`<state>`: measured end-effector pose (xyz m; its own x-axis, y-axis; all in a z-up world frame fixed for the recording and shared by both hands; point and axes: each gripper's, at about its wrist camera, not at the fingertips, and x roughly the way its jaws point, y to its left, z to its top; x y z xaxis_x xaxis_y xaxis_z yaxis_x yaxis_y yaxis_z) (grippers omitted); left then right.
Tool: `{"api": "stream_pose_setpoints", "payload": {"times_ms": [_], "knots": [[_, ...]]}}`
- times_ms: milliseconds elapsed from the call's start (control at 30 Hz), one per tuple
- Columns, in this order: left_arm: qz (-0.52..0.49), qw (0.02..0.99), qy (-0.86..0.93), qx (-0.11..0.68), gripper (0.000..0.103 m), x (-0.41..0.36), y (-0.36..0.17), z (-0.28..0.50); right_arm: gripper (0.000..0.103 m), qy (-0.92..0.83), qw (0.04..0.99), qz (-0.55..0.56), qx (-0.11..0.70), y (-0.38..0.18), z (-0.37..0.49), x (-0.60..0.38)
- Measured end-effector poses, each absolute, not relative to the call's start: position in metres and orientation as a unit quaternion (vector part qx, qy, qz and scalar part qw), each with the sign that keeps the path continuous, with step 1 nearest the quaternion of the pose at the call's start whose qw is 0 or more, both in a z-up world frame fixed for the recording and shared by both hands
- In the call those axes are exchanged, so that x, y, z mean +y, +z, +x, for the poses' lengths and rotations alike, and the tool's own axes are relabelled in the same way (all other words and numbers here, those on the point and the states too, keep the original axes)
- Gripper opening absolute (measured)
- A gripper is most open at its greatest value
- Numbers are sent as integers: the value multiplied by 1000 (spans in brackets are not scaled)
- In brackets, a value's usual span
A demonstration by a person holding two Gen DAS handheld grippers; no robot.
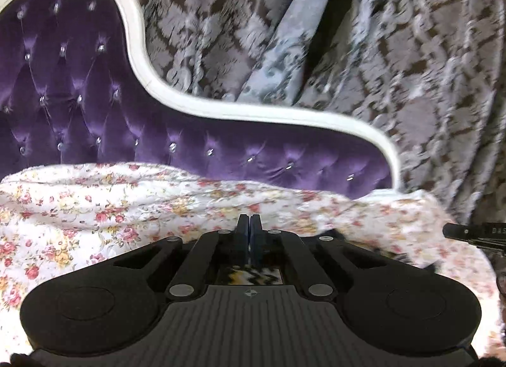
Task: Fold small clothes
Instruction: 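Lift the hem with both grippers and fold it toward the collar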
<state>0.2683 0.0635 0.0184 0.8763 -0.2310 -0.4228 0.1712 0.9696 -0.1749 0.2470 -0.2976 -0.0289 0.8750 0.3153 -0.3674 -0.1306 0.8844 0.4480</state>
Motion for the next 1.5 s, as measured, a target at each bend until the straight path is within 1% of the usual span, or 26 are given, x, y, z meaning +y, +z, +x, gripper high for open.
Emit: {"api": "stream_pose_setpoints", "payload": {"times_ms": [33, 100, 133, 167, 200, 233, 267, 300, 367, 433, 500, 567, 667, 700, 733, 767, 800, 833, 933, 1033, 1200, 1333, 1500], "knots": [[-63, 963, -104, 239, 1, 64, 10, 276, 6, 116, 944, 199, 237, -36, 263, -296], [-59, 955, -111, 268, 1, 68, -2, 283, 15, 99, 942, 196, 255, -52, 282, -296], [-55, 951, -115, 282, 7, 70, -10, 282, 15, 103, 939, 191, 268, -60, 288, -297], [-52, 948, -115, 291, 16, 72, -17, 280, 17, 111, 935, 188, 280, -67, 291, -298], [-46, 946, -114, 299, 23, 75, -22, 278, 24, 117, 932, 185, 290, -74, 291, -298], [-39, 944, -113, 307, 36, 78, -30, 275, 34, 121, 930, 178, 298, -81, 289, -298], [-36, 942, -112, 315, 40, 81, -38, 272, 53, 122, 929, 167, 306, -88, 287, -297], [-34, 939, -111, 323, 40, 84, -42, 273, 61, 123, 928, 156, 314, -95, 285, -296], [-35, 933, -106, 343, 43, 88, -55, 273, 61, 127, 925, 136, 330, -106, 282, -293], [-39, 928, -100, 358, 43, 91, -63, 276, 61, 135, 921, 129, 342, -114, 279, -291], [-39, 926, -104, 360, 44, 90, -67, 280, 61, 142, 918, 127, 349, -118, 281, -288], [-28, 927, -108, 357, 48, 87, -68, 278, 61, 140, 920, 114, 348, -118, 282, -285], [-13, 928, -120, 351, 47, 79, -69, 276, 61, 143, 923, 95, 344, -119, 280, -279], [-8, 928, -127, 350, 47, 76, -69, 275, 57, 143, 924, 89, 343, -119, 280, -277], [-1, 928, -126, 350, 43, 72, -71, 274, 52, 143, 925, 82, 341, -119, 277, -275], [14, 930, -123, 347, 23, 67, -71, 272, 29, 144, 926, 77, 339, -119, 277, -274], [33, 932, -120, 342, 11, 61, -72, 269, 15, 140, 928, 71, 337, -119, 276, -273], [47, 934, -116, 333, 5, 56, -72, 266, 15, 140, 930, 65, 334, -118, 274, -271], [48, 945, -110, 303, 5, 53, -65, 254, 14, 145, 934, 57, 321, -110, 266, -268], [40, 960, -102, 258, 5, 57, -43, 244, 14, 151, 942, 68, 292, -92, 253, -271], [31, 970, -101, 217, 5, 57, -7, 272, 13, 139, 957, 77, 243, -58, 261, -278], [20, 970, -92, 222, 5, 52, -7, 315, 13, 105, 959, 81, 250, -60, 300, -279], [36, 955, -77, 284, 5, 40, -46, 368, 13, 74, 949, 78, 296, -91, 347, -279]]}}
